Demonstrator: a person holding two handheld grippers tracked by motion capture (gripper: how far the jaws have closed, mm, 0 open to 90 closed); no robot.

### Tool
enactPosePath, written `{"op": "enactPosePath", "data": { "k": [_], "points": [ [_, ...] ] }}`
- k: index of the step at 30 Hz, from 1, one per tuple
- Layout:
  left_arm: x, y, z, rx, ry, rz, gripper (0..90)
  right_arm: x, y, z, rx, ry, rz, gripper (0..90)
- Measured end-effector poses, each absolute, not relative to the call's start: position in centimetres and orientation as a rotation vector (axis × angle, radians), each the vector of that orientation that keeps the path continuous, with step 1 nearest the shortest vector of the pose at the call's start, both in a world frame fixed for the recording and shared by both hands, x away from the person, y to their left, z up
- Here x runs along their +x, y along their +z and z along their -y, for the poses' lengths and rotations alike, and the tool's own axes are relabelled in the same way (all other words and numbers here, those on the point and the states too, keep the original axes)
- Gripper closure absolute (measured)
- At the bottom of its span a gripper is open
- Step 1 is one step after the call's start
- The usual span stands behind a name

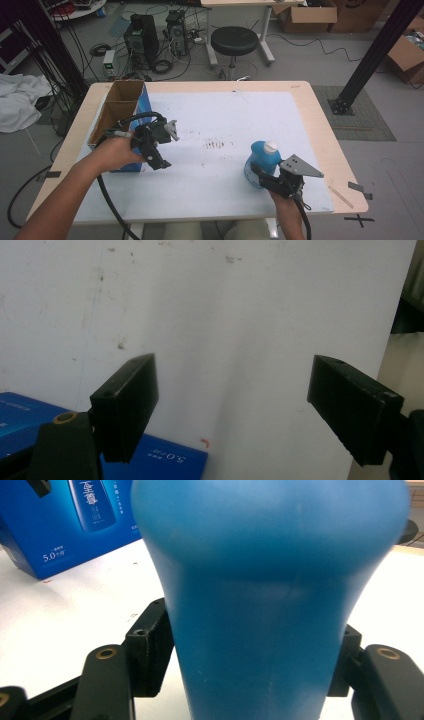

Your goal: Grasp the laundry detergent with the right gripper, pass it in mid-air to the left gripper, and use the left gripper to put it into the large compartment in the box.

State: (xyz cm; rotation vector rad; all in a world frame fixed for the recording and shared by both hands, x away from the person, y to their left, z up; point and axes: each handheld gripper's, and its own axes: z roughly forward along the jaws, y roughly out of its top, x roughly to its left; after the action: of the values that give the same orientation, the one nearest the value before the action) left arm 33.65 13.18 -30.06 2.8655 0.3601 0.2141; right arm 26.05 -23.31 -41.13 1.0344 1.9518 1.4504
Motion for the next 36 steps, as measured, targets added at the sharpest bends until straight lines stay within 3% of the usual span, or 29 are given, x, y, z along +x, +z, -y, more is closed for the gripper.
{"op": "enactPosePath", "data": {
  "k": [21, 36],
  "points": [
    [33.6, -30.0, -13.2, 2.861, 0.212, -0.360, 21.1, 26.0, -40.6, 23.0, 0.978, 1.372, -1.990, 43.5],
    [33.6, -28.7, -12.0, 2.854, 0.208, -0.330, 20.9, 27.6, -37.3, 24.7, 0.829, 1.459, -2.185, 43.6]
  ]
}}
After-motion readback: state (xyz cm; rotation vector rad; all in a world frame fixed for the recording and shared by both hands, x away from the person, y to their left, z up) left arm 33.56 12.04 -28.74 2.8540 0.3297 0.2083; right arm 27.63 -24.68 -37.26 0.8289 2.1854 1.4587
